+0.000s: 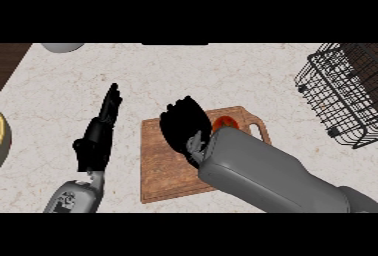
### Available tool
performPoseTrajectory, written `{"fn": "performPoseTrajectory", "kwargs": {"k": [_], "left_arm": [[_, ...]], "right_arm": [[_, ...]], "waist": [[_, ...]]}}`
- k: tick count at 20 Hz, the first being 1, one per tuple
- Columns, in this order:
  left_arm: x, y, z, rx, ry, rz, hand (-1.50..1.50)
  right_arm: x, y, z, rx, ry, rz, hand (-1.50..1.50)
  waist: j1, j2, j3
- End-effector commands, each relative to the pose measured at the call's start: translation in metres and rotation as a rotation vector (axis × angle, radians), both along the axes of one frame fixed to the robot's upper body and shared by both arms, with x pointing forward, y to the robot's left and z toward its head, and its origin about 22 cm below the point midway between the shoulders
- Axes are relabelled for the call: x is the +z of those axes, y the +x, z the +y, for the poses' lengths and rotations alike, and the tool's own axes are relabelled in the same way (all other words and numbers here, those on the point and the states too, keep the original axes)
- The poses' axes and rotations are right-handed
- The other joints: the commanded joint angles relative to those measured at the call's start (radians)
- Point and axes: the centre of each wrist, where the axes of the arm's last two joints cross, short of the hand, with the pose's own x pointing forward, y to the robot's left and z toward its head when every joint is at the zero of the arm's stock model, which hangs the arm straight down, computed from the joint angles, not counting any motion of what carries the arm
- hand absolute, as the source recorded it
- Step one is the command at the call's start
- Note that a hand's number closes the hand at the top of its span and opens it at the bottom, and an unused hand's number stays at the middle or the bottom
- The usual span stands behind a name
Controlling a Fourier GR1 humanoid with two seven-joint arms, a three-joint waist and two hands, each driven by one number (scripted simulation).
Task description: Pick the croissant from the cutting board and place it in the tiered basket
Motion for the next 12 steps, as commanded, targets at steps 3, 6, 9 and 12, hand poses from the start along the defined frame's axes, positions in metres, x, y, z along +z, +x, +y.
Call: {"fn": "performPoseTrajectory", "kwargs": {"k": [3, 6, 9, 12], "left_arm": [[0.004, -0.016, 0.017, 0.0, 0.001, -0.015, 0.0], [0.008, -0.003, 0.02, -0.015, -0.003, 0.021, 0.0], [-0.013, 0.0, 0.011, 0.0, 0.004, -0.006, 0.0], [-0.01, -0.012, -0.002, 0.006, 0.002, -0.013, 0.0]], "right_arm": [[-0.012, 0.016, -0.015, -0.026, -0.003, 0.029, -1.5], [-0.008, 0.02, -0.02, 0.003, 0.046, 0.059, -1.5], [-0.026, 0.019, -0.017, 0.002, 0.01, 0.059, -1.5], [-0.029, 0.022, -0.013, 0.014, 0.02, 0.064, -1.5]], "waist": [[0.005, -0.001, 0.0], [0.003, 0.0, 0.0], [0.002, 0.001, 0.0], [0.004, 0.001, 0.0]]}}
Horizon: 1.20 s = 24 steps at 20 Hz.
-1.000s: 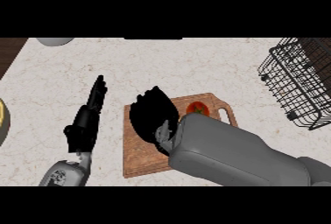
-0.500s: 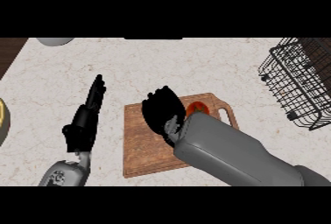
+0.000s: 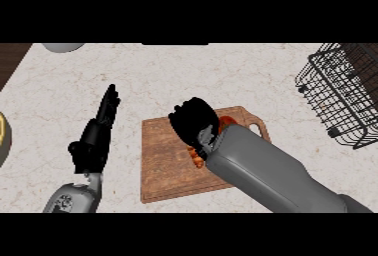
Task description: Pick the croissant from the cutting board and place it in the tiered basket
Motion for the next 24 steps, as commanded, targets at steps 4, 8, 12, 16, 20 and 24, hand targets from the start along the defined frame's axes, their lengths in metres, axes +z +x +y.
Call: {"fn": "performPoseTrajectory", "kwargs": {"k": [4, 8, 12, 16, 20, 24], "left_arm": [[-0.006, -0.001, -0.002, 0.01, 0.021, -0.001, 0.0], [0.003, -0.007, 0.006, 0.0, 0.008, 0.0, 0.0], [0.002, -0.001, 0.006, 0.005, 0.002, 0.003, 0.0], [-0.014, -0.008, -0.005, -0.006, -0.008, 0.001, 0.0], [-0.001, 0.007, -0.004, -0.014, 0.001, -0.003, 0.0], [-0.007, -0.002, 0.002, -0.013, 0.009, 0.01, 0.0]], "right_arm": [[-0.001, 0.013, 0.016, -0.006, 0.002, 0.036, -1.5], [-0.028, 0.002, 0.017, -0.036, 0.006, 0.021, -1.5], [-0.037, -0.001, 0.022, -0.026, -0.011, 0.035, -1.5], [-0.058, 0.002, 0.021, -0.029, -0.036, 0.037, -1.5], [-0.064, 0.002, 0.009, -0.057, -0.012, 0.064, -1.5], [-0.064, 0.014, 0.006, -0.044, -0.005, 0.049, -1.5]], "waist": [[0.002, 0.001, 0.0], [0.002, 0.0, 0.0], [0.004, 0.0, 0.0], [0.007, 0.001, 0.0], [0.0, 0.0, 0.0], [0.001, 0.001, 0.0]]}}
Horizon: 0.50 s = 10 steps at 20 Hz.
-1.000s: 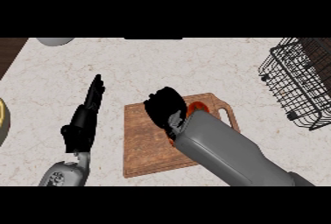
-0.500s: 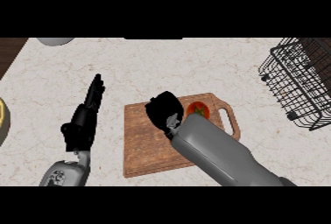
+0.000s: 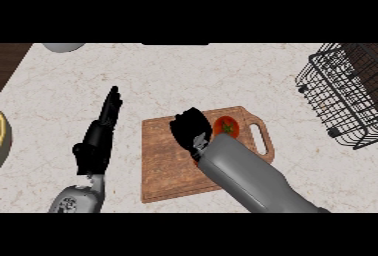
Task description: Pick the croissant from the cutting board and place it in the tiered basket
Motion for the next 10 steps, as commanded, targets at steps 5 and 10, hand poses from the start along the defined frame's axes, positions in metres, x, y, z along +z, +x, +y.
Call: {"fn": "performPoseTrajectory", "kwargs": {"k": [5, 10], "left_arm": [[-0.01, -0.008, 0.018, 0.009, 0.004, -0.014, 0.0], [0.007, 0.003, 0.003, 0.0, 0.013, -0.02, 0.0]], "right_arm": [[-0.008, 0.005, -0.014, -0.001, 0.009, 0.015, -1.5], [-0.026, 0.013, -0.012, -0.024, 0.013, 0.025, -1.5]], "waist": [[-0.003, -0.001, 0.0], [0.002, 0.001, 0.0]]}}
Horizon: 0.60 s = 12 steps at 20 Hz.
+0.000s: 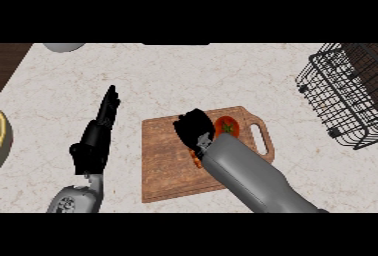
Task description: Pick the croissant from the cutting board and place it in the tiered basket
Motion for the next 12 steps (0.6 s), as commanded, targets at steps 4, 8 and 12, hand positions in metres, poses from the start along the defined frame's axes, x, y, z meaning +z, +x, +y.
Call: {"fn": "performPoseTrajectory", "kwargs": {"k": [4, 8, 12], "left_arm": [[-0.013, 0.005, 0.0, 0.017, -0.007, 0.007, 0.0], [-0.002, 0.005, -0.001, -0.014, -0.011, -0.003, 0.0], [0.011, 0.01, 0.014, -0.007, 0.0, 0.004, 0.0]], "right_arm": [[-0.003, 0.009, -0.011, -0.021, 0.057, 0.007, -1.5], [-0.017, 0.002, -0.002, -0.032, 0.106, -0.061, 1.5], [-0.028, -0.001, -0.006, 0.123, 0.088, -0.178, 1.5]], "waist": [[-0.006, 0.0, 0.0], [0.008, 0.002, 0.0], [0.003, 0.002, 0.0]]}}
